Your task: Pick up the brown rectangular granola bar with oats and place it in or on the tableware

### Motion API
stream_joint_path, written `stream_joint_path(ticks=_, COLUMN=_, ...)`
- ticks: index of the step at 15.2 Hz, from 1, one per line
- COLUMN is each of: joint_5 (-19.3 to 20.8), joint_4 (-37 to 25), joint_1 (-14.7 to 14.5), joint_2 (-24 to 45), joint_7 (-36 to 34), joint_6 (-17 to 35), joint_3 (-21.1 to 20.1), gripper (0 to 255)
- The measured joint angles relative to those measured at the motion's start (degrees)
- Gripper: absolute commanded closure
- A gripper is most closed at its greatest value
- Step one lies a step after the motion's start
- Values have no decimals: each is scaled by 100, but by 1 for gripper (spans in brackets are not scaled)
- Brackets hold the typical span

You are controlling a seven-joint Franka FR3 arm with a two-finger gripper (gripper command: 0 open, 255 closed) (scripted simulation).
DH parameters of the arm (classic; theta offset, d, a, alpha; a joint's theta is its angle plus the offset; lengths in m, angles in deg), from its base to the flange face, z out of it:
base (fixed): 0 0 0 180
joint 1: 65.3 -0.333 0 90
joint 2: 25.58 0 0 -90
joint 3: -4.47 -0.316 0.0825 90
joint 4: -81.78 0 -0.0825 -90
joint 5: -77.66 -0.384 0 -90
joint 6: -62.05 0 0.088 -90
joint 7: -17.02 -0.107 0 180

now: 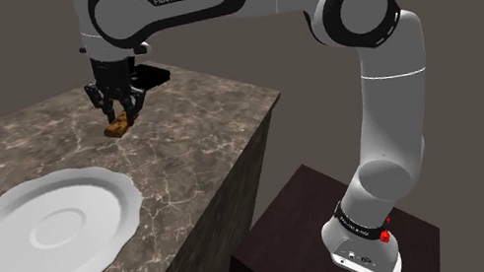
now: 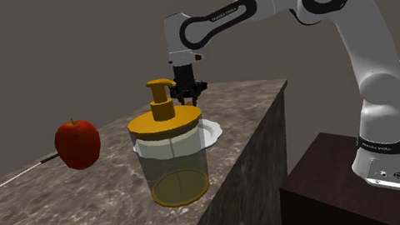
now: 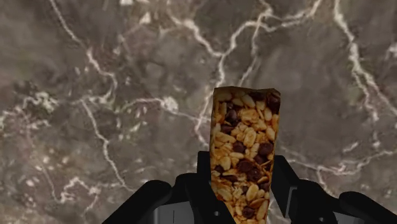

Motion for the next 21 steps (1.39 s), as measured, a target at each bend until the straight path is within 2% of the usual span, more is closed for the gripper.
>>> stream_joint_path(ticks=7, joint_5=-30, joint_4=-144, joint_1=-6, joint_2=-39, joint_7=15, joint_6=-194, joint_3=-15, gripper=255)
stream_joint_path(ticks=21, joint_5=-48, joint_4=-1232, joint_1=-175, joint_2=-38, joint_7=19, joint_6=-1268, joint_3=-64, gripper=255)
